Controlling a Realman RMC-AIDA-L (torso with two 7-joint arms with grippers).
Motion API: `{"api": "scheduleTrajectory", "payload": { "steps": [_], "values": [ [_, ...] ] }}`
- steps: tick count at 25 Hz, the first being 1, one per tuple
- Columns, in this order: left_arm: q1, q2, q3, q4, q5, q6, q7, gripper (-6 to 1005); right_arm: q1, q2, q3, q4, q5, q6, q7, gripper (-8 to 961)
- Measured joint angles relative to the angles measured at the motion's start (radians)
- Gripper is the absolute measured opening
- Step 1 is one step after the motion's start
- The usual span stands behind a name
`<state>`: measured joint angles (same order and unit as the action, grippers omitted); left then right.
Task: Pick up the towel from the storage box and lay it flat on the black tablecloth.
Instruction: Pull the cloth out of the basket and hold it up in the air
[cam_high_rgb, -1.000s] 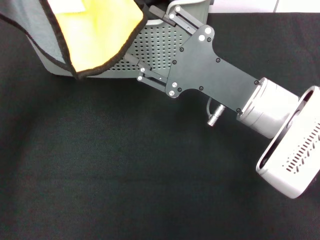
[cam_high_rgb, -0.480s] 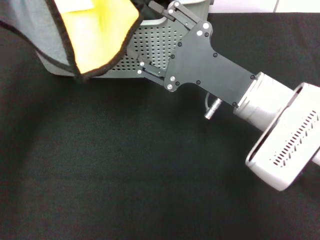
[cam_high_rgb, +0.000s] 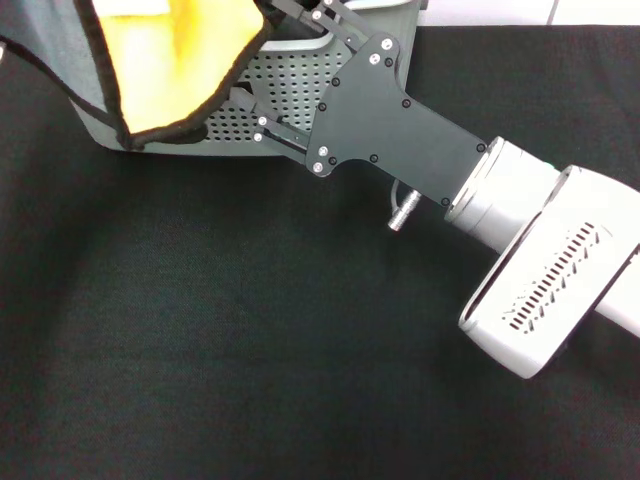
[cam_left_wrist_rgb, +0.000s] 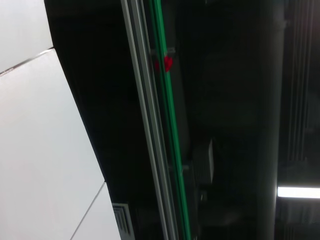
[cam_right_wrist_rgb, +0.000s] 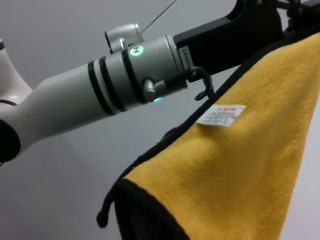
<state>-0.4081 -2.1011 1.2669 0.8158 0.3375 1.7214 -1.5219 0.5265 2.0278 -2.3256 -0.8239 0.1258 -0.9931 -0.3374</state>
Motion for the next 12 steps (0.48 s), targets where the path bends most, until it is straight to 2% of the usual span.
{"api": "scheduleTrajectory", "payload": {
  "steps": [12],
  "values": [
    [-0.01, 0.0, 0.026, 0.001, -0.02, -0.003, 0.0, 23, 0.018, 0.0, -0.005, 0.01, 0.002, 0.026, -0.003, 721]
  ]
}}
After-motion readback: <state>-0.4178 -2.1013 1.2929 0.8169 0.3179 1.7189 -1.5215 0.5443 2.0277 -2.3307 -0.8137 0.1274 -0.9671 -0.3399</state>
